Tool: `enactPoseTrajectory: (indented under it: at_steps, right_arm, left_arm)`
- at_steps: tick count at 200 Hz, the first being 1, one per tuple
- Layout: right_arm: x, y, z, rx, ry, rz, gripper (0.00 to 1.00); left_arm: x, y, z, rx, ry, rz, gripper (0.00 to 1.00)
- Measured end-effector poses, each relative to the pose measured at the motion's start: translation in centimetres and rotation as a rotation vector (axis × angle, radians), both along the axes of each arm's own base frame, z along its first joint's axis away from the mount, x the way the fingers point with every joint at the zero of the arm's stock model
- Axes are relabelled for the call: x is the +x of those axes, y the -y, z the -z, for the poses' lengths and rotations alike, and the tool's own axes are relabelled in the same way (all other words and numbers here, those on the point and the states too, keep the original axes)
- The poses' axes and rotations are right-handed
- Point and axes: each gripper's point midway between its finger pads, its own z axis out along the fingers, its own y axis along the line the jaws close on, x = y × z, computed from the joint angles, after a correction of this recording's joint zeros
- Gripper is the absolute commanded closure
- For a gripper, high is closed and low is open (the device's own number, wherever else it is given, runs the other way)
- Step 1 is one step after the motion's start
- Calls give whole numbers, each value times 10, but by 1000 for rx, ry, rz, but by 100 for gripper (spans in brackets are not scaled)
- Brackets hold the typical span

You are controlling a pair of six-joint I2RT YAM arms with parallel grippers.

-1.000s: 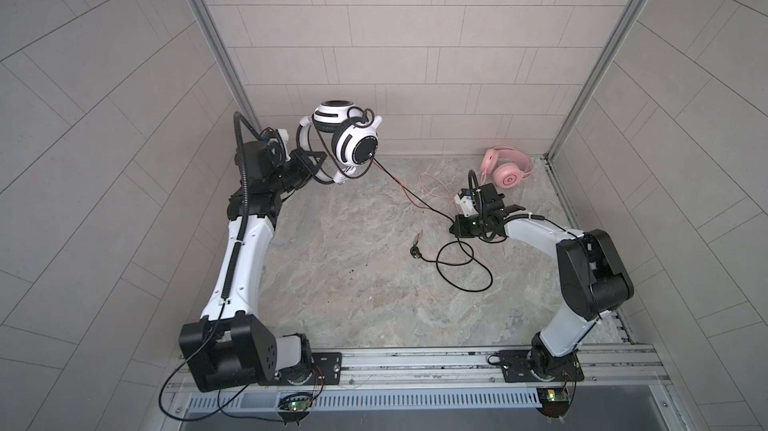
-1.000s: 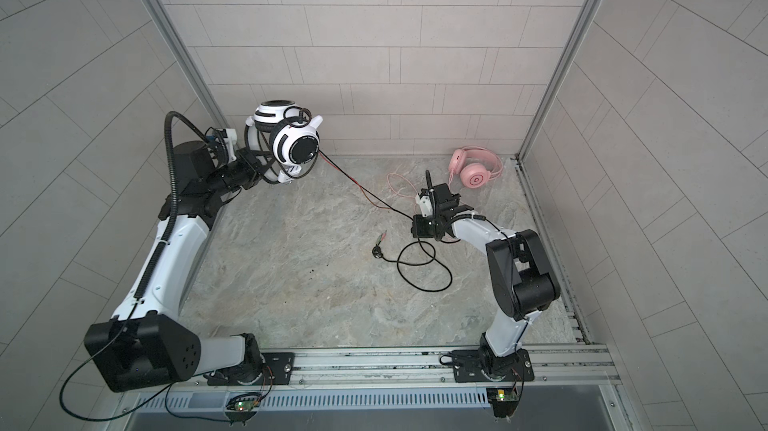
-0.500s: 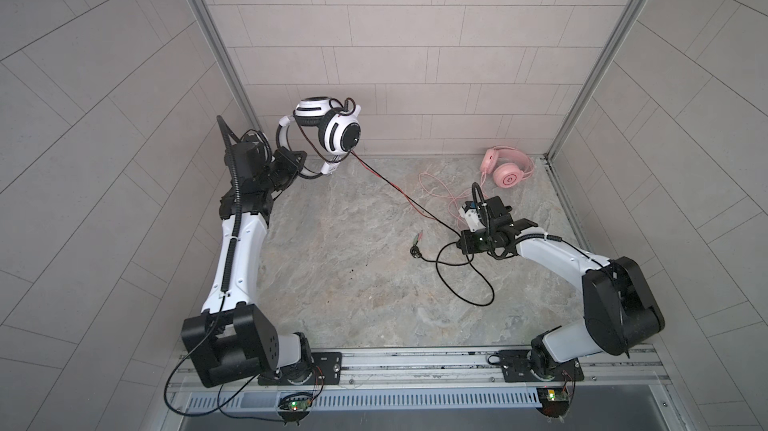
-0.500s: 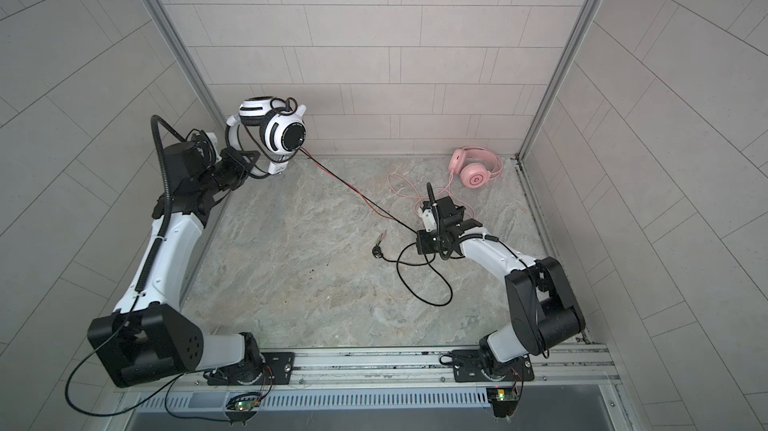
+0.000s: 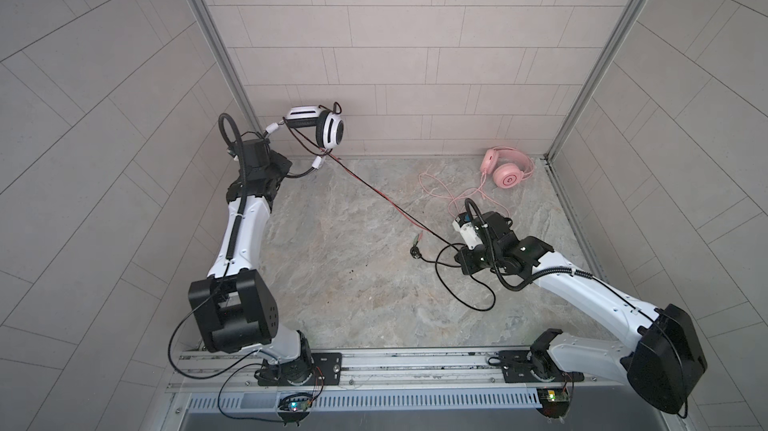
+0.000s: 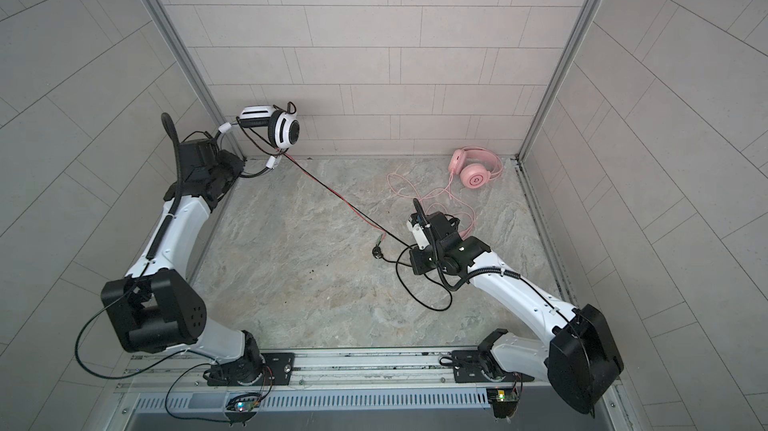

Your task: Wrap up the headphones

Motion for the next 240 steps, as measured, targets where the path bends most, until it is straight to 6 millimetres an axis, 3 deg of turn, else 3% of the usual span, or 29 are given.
enactPoseTrajectory:
  at_steps: [40,67,96,119,144,172,190,220,240]
  right_arm:
    - [-19,-15,-10,5,24,-52,100]
    - [-32,-28,-12,1,33,-104,100]
    - [-41,-28,-12,-29,42,-123,100]
    - [-44,-28,-17,-46,54,-133,100]
    - [-48,-27,-29,-46,80,-138,100]
    - [-48,-26,-51,-33,116,-137,100]
    - [-44,-29,-69,-7,156,-136,100]
    - [-36,-40,-107,52,223,-147,100]
    - [-29,-49,-137,85,273,-162,100]
  left_arm:
    - [14,-21,9,43,-31,-84,100]
    - [12,-33,5,81,-51,-148,100]
    - [8,-46,-4,129,-60,-211,100]
    - [17,-53,-13,176,-59,-220,100]
    - [24,-52,-9,199,-77,-203,100]
    - [30,-35,0,246,-114,-144,100]
    - [34,-13,8,287,-137,-89,100]
    - [39,40,29,400,-216,63,100]
    - [40,86,46,557,-295,187,100]
